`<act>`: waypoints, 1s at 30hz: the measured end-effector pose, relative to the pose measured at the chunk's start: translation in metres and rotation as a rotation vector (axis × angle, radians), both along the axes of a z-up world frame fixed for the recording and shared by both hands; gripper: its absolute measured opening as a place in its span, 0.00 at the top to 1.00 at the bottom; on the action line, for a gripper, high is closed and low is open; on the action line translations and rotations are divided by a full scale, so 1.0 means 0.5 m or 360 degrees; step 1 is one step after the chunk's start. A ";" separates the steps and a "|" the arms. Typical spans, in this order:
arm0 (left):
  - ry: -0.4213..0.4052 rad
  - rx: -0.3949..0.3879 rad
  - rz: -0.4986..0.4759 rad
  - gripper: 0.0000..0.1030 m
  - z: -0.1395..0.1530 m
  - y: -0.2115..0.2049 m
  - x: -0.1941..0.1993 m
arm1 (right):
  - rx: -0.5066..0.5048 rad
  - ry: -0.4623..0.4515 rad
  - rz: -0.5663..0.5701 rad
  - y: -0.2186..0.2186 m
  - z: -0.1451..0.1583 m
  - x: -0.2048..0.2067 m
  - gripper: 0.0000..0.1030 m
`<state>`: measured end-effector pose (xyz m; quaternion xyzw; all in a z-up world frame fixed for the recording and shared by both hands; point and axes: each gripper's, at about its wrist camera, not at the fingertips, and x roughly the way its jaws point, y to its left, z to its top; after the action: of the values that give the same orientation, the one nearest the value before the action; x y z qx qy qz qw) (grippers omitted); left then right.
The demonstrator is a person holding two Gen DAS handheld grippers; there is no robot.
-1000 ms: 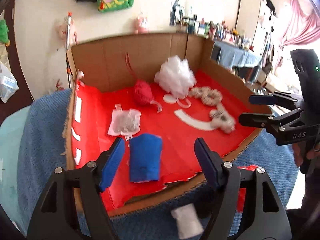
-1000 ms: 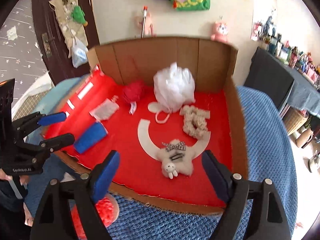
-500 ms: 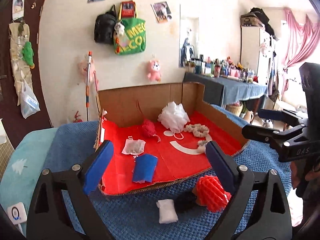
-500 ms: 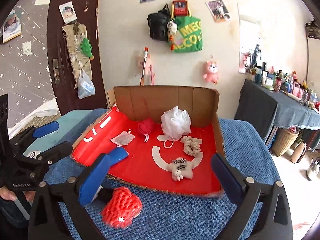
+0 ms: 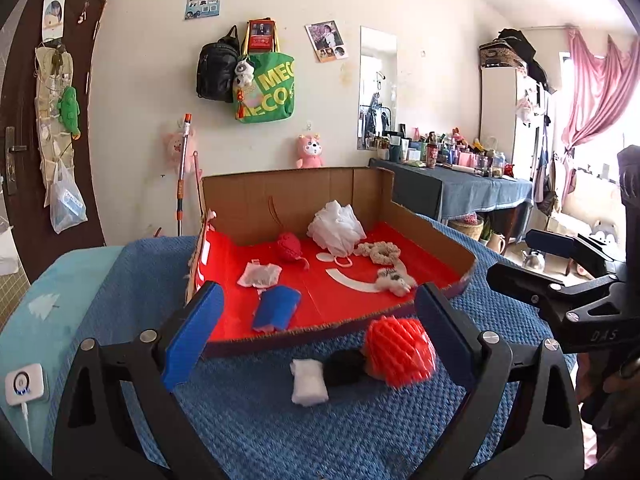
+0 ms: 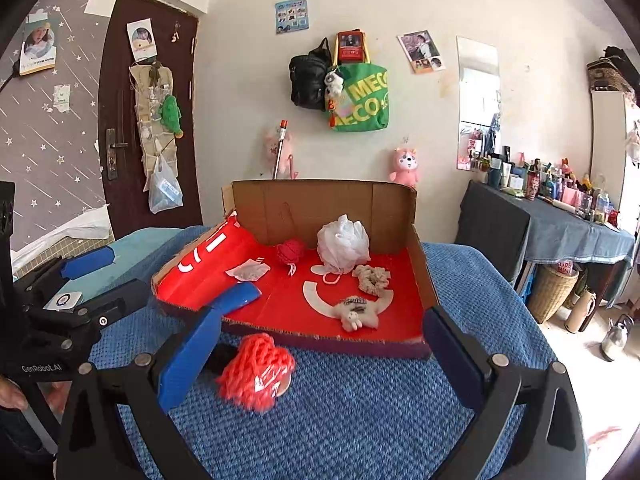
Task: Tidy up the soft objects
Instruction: 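Withdraw both tools from the box back over the blanket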
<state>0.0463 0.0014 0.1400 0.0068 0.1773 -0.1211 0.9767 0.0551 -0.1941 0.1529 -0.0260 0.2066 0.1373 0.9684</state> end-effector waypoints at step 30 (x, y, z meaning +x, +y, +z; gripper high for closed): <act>0.0126 -0.0043 0.0062 0.05 -0.144 0.001 -0.041 | 0.0083 0.0018 -0.0144 -0.021 -0.155 -0.065 0.00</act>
<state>0.0257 0.0019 0.0683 -0.0145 0.2144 -0.1045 0.9710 0.0228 -0.2044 0.0752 0.0094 0.2094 0.0990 0.9728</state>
